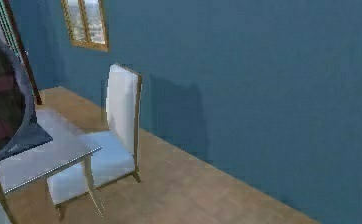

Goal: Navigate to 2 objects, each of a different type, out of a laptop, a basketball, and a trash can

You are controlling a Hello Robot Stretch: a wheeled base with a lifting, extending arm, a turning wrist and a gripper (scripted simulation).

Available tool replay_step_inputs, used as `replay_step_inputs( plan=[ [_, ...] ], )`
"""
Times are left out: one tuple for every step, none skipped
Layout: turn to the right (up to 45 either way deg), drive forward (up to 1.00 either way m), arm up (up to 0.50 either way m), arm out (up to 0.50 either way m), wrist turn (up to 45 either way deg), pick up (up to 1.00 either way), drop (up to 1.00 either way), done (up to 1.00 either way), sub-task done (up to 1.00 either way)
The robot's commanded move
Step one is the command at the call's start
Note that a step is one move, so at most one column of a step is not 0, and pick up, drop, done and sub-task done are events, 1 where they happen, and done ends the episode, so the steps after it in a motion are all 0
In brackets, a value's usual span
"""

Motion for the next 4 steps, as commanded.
replay_step_inputs(
  plan=[
    [0.0,0.55,0.00,0.00,0.0,0.00,0.00,0.00,0.00],
    [-45.0,0.00,0.00,0.00,0.0,0.00,0.00,0.00,0.00],
    [-18.0,0.00,0.00,0.00,0.0,0.00,0.00,0.00,0.00],
    [0.0,0.00,0.00,0.00,0.0,0.00,0.00,1.00,0.00]
  ],
)
